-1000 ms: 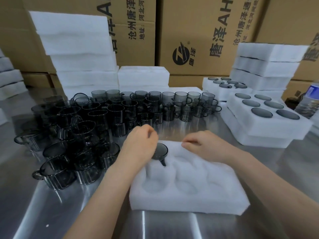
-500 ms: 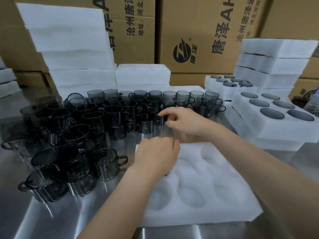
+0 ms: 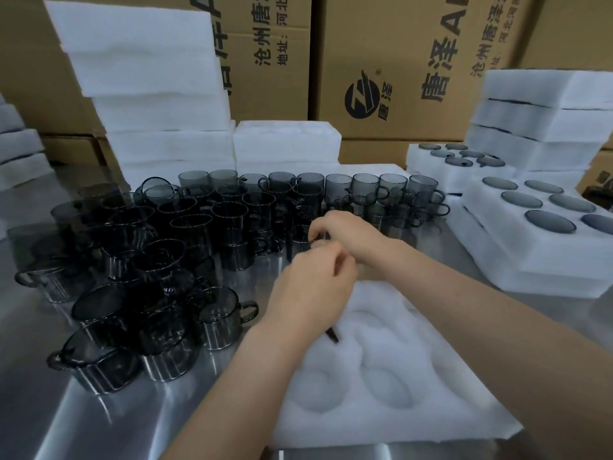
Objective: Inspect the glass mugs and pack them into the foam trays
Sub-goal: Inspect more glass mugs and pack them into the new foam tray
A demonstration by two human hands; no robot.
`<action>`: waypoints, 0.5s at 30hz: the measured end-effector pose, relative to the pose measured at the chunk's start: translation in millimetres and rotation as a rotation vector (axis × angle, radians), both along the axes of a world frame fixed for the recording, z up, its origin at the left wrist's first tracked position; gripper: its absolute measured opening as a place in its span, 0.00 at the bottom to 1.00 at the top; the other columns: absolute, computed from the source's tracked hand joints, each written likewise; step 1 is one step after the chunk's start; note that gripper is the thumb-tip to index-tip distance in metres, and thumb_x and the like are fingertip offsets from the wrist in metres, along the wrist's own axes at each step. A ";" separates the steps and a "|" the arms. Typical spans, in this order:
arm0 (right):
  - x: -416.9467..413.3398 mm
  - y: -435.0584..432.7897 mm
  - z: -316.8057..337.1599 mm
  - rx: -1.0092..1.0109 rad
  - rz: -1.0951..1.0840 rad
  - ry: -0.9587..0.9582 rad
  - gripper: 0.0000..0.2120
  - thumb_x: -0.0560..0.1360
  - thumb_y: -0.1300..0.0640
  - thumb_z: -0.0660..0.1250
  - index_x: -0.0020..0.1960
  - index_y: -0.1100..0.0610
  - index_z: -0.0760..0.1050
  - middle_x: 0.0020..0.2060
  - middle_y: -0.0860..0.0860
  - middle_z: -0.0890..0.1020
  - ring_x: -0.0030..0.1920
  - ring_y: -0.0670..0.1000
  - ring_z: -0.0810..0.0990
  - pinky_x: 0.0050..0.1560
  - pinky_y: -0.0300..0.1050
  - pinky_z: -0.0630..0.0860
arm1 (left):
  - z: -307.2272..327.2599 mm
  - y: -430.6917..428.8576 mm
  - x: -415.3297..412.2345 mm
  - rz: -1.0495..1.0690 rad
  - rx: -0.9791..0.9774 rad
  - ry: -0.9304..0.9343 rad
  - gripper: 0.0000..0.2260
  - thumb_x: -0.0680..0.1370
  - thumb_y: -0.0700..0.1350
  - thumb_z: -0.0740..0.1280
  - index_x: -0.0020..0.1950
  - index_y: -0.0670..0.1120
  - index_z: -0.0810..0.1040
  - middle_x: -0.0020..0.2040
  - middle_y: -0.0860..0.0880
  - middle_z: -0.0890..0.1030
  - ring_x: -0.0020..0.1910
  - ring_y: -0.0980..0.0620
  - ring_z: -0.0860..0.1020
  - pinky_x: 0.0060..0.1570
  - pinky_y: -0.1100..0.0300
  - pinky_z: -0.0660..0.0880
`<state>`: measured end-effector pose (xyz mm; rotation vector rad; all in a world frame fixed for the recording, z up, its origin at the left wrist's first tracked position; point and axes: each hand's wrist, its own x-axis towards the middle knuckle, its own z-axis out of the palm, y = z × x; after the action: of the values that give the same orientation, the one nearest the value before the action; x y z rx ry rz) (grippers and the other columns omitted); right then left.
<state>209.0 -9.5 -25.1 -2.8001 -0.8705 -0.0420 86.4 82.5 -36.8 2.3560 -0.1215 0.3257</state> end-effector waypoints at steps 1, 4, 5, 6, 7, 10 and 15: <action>-3.6 -3.0 0.2 0.007 0.001 0.006 0.10 0.73 0.62 0.65 0.47 0.48 0.78 0.45 0.50 0.79 0.48 0.55 0.79 0.50 0.53 0.77 | 1.3 2.7 -0.7 0.020 -0.068 -0.023 0.07 0.78 0.50 0.60 0.47 0.55 0.78 0.44 0.53 0.81 0.46 0.47 0.78 0.47 0.51 0.76; -13.8 -16.5 -0.3 0.109 0.007 0.026 0.05 0.74 0.60 0.68 0.45 0.51 0.80 0.43 0.49 0.84 0.44 0.51 0.80 0.48 0.48 0.76 | 4.6 14.0 -1.8 0.130 -0.219 -0.070 0.06 0.76 0.47 0.64 0.46 0.56 0.80 0.41 0.57 0.81 0.46 0.52 0.79 0.46 0.57 0.74; -17.1 -21.7 0.4 0.149 0.011 0.026 0.03 0.75 0.58 0.69 0.47 0.52 0.81 0.43 0.48 0.83 0.45 0.50 0.79 0.49 0.46 0.75 | 5.5 18.1 -1.9 0.165 -0.246 -0.075 0.07 0.76 0.45 0.65 0.48 0.56 0.80 0.43 0.58 0.81 0.47 0.53 0.79 0.46 0.59 0.72; -20.8 -27.3 1.5 0.194 0.007 0.023 0.02 0.75 0.57 0.71 0.48 0.53 0.82 0.42 0.47 0.82 0.45 0.49 0.78 0.49 0.44 0.73 | 5.8 22.0 -1.6 0.192 -0.264 -0.072 0.09 0.76 0.44 0.65 0.52 0.55 0.80 0.46 0.58 0.81 0.49 0.54 0.79 0.48 0.60 0.71; -24.8 -32.9 3.1 0.255 -0.003 0.021 0.01 0.75 0.57 0.72 0.47 0.53 0.82 0.41 0.47 0.81 0.45 0.48 0.77 0.49 0.43 0.73 | 6.4 25.2 -0.6 0.212 -0.274 -0.057 0.12 0.75 0.43 0.67 0.57 0.53 0.79 0.51 0.56 0.81 0.52 0.53 0.78 0.51 0.60 0.72; -39.9 -47.3 11.0 0.504 -0.030 0.038 0.06 0.73 0.59 0.73 0.40 0.50 0.80 0.37 0.43 0.82 0.40 0.45 0.79 0.50 0.41 0.75 | 8.5 28.1 4.3 0.209 -0.282 0.023 0.25 0.73 0.45 0.72 0.69 0.49 0.71 0.61 0.51 0.77 0.59 0.49 0.77 0.60 0.53 0.73; -64.5 -59.8 21.0 0.825 -0.016 0.167 0.11 0.71 0.61 0.75 0.35 0.47 0.82 0.36 0.50 0.85 0.40 0.58 0.84 0.51 0.57 0.81 | 12.0 23.1 8.7 0.002 -0.326 -0.014 0.28 0.68 0.48 0.79 0.64 0.53 0.73 0.57 0.58 0.78 0.53 0.56 0.80 0.56 0.60 0.75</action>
<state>144.5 -69.3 -4.1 -2.0038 -0.6001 -0.1335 95.1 105.6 -24.8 2.0321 -0.0673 0.3358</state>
